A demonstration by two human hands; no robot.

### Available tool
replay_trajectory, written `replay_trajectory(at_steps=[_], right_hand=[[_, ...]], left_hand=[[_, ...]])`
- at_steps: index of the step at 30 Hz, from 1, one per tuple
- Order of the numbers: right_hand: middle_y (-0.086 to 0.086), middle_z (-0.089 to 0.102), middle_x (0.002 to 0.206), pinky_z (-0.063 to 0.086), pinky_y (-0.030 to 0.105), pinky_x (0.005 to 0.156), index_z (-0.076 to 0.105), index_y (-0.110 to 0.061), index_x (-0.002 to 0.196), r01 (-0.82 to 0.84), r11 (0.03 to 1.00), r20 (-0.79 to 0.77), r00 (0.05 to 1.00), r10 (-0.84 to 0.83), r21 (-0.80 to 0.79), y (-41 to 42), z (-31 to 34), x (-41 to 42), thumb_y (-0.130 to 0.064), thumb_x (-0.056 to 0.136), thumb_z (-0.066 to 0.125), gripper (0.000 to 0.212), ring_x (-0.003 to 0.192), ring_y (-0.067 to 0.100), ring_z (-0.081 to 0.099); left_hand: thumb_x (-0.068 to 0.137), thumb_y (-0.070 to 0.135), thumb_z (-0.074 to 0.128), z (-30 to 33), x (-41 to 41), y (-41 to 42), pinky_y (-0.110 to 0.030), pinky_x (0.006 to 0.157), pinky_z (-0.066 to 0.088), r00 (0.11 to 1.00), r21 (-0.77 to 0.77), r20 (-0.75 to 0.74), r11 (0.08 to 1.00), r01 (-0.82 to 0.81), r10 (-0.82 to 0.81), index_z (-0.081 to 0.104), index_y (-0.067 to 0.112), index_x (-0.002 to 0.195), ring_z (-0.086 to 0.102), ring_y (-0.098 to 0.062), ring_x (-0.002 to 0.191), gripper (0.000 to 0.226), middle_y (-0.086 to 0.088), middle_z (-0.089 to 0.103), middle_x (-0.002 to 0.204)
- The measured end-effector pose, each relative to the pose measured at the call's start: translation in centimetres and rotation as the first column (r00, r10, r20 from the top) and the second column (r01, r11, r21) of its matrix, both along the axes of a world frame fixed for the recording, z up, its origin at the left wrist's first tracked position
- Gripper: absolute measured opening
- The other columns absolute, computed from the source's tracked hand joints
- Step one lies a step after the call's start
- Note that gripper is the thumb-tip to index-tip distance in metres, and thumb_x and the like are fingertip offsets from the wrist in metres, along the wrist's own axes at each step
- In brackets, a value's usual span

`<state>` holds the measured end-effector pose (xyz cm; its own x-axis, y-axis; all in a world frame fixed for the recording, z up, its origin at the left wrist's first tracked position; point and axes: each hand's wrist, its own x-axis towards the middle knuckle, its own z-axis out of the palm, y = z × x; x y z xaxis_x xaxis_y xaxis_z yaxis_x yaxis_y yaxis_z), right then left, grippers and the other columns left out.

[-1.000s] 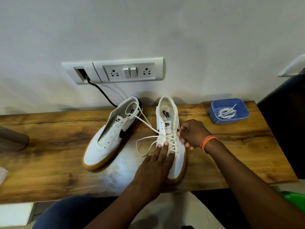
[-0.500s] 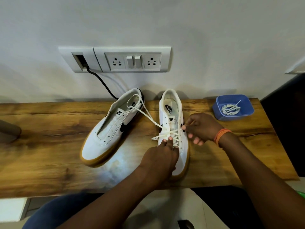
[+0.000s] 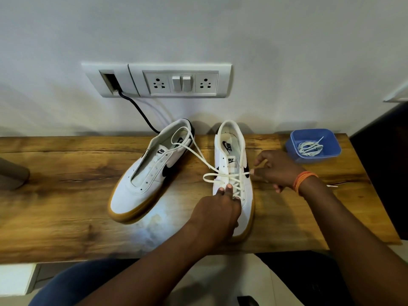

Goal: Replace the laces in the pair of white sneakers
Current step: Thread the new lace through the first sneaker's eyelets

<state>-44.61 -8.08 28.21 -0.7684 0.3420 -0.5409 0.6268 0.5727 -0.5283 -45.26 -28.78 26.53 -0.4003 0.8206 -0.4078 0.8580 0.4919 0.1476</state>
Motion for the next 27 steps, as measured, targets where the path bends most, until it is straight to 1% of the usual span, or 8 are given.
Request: replay_trajectory(at_steps=[2,4,10,11,15,17,22,27], right_hand=[[0.008,0.062,0.067,0.046,0.025,0.040,0.060,-0.016,0.097,-0.045,0.995,0.045,0.998,0.049,-0.091,-1.4,0.0,-0.3,-0.027,0.091,0.067,0.015,0.043,0.016,0.051],[0.009,0.062,0.066,0.048,0.026,0.042,0.060,-0.012,0.097,-0.072,0.994,0.070,0.994,0.078,-0.083,-1.8,-0.3,-0.4,-0.023,0.093,0.064,0.013,0.046,0.017,0.053],[0.014,0.067,0.076,0.059,0.039,0.062,0.063,-0.008,0.094,0.117,0.977,0.076,0.988,-0.133,0.178,2.9,0.1,0.4,-0.017,0.095,0.060,0.010,0.059,0.026,0.065],[0.015,0.067,0.076,0.060,0.040,0.063,0.063,-0.008,0.096,0.140,0.974,0.069,0.986,-0.155,0.180,3.2,0.0,0.6,-0.016,0.095,0.061,0.009,0.059,0.027,0.065],[0.013,0.068,0.074,0.052,0.029,0.046,0.058,-0.017,0.098,0.086,0.991,0.054,0.995,-0.080,-0.102,0.9,-0.1,0.3,-0.023,0.090,0.069,0.015,0.050,0.021,0.059],[0.013,0.069,0.073,0.050,0.027,0.044,0.058,-0.017,0.099,0.030,0.986,0.042,0.999,-0.023,-0.162,-0.7,-0.3,-0.2,-0.027,0.090,0.069,0.017,0.049,0.021,0.058],[0.013,0.067,0.070,0.048,0.028,0.041,0.056,-0.018,0.099,-0.034,0.993,-0.073,0.997,0.025,-0.114,-1.7,-1.0,-0.4,-0.023,0.092,0.067,0.014,0.043,0.017,0.053],[0.013,0.069,0.069,0.049,0.029,0.042,0.059,-0.015,0.094,-0.068,0.997,-0.087,0.994,0.064,-0.048,-1.8,-0.9,-0.6,-0.023,0.091,0.067,0.011,0.042,0.018,0.054]], left_hand=[[0.097,0.033,0.057,0.0,0.0,0.0,-0.045,0.091,0.050,1.000,0.016,-0.013,1.000,-0.005,0.005,0.041,0.010,0.142,0.034,-0.036,0.142,0.053,-0.021,0.017,0.160],[0.096,0.033,0.057,-0.2,0.0,-0.1,-0.044,0.092,0.050,1.000,0.031,-0.019,1.000,-0.006,0.007,0.042,0.010,0.141,0.035,-0.036,0.142,0.052,-0.021,0.018,0.160],[0.097,0.034,0.057,-0.1,-0.1,-0.2,-0.044,0.092,0.050,1.000,0.046,-0.005,0.999,-0.012,0.013,0.043,0.012,0.141,0.038,-0.035,0.140,0.051,-0.019,0.019,0.160],[0.097,0.034,0.057,-0.1,-0.1,-0.1,-0.044,0.092,0.051,1.000,0.043,-0.002,0.999,-0.014,0.014,0.043,0.012,0.141,0.038,-0.035,0.140,0.051,-0.018,0.019,0.160],[0.097,0.035,0.055,0.1,-0.2,0.0,-0.043,0.090,0.051,1.000,0.044,-0.006,0.999,-0.024,0.024,0.045,0.013,0.139,0.039,-0.035,0.139,0.049,-0.018,0.021,0.160],[0.097,0.035,0.055,0.3,-0.2,0.0,-0.043,0.090,0.051,1.000,0.053,-0.008,0.998,-0.030,0.030,0.048,0.013,0.137,0.042,-0.034,0.137,0.046,-0.018,0.023,0.159],[0.098,0.032,0.055,0.7,-0.2,0.1,-0.042,0.088,0.052,1.000,0.036,-0.010,0.999,-0.027,0.027,0.050,0.013,0.136,0.046,-0.035,0.134,0.043,-0.018,0.025,0.158],[0.098,0.032,0.055,1.0,-0.3,0.2,-0.043,0.088,0.053,0.999,0.033,-0.007,0.999,-0.036,0.037,0.051,0.012,0.135,0.047,-0.035,0.133,0.042,-0.018,0.027,0.158]])
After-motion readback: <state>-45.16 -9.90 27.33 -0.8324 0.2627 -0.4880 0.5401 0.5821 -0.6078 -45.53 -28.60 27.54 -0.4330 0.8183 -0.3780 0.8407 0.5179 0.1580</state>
